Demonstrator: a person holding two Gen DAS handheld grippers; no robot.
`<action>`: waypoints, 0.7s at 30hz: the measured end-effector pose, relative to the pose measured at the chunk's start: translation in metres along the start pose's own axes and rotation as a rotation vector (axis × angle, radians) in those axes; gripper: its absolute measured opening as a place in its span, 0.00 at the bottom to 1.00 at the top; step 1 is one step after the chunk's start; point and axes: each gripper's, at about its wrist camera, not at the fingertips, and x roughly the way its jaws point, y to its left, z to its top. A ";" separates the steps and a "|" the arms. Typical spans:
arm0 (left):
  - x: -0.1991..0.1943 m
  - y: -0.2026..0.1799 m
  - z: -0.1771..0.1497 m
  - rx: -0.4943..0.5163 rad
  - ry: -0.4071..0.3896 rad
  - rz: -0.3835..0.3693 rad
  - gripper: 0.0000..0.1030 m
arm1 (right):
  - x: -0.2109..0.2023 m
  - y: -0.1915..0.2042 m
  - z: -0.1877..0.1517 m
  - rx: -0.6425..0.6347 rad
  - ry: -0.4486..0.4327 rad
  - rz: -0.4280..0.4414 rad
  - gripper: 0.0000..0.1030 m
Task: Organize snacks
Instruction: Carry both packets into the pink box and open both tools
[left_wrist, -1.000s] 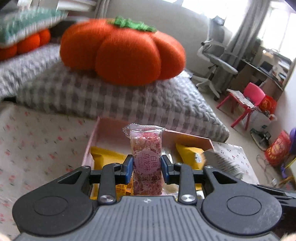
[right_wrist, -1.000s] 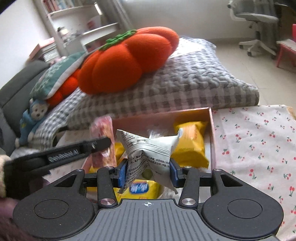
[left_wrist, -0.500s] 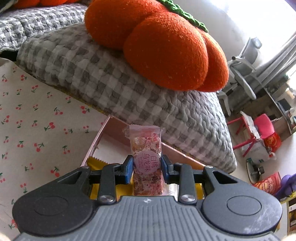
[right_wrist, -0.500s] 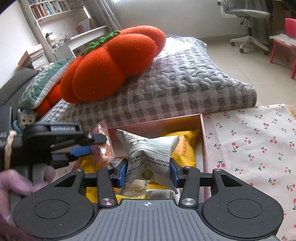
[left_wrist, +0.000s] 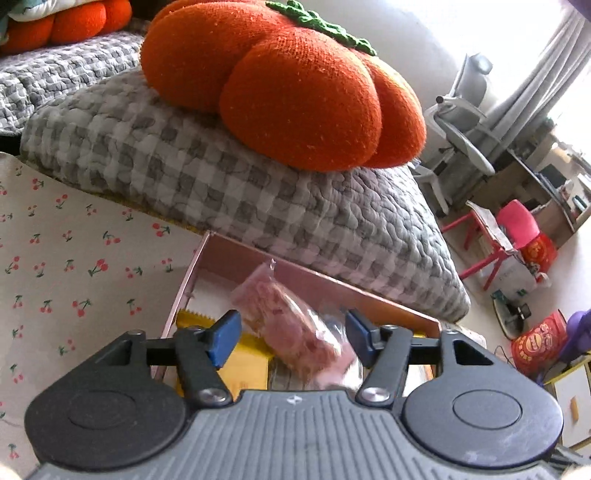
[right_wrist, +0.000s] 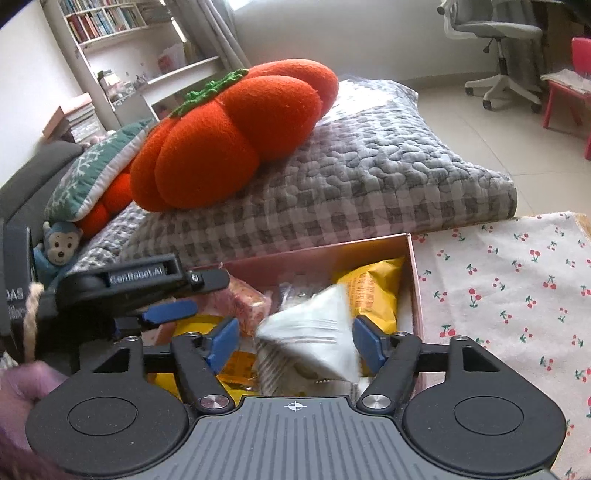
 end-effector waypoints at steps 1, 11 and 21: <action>-0.004 -0.002 -0.001 0.018 -0.002 0.003 0.63 | -0.003 0.001 -0.001 -0.002 0.001 0.008 0.74; -0.049 -0.006 -0.023 0.139 -0.020 0.066 0.82 | -0.044 0.021 -0.012 -0.093 -0.011 0.002 0.86; -0.085 -0.002 -0.049 0.212 0.012 0.124 0.94 | -0.080 0.049 -0.018 -0.176 -0.034 -0.050 0.88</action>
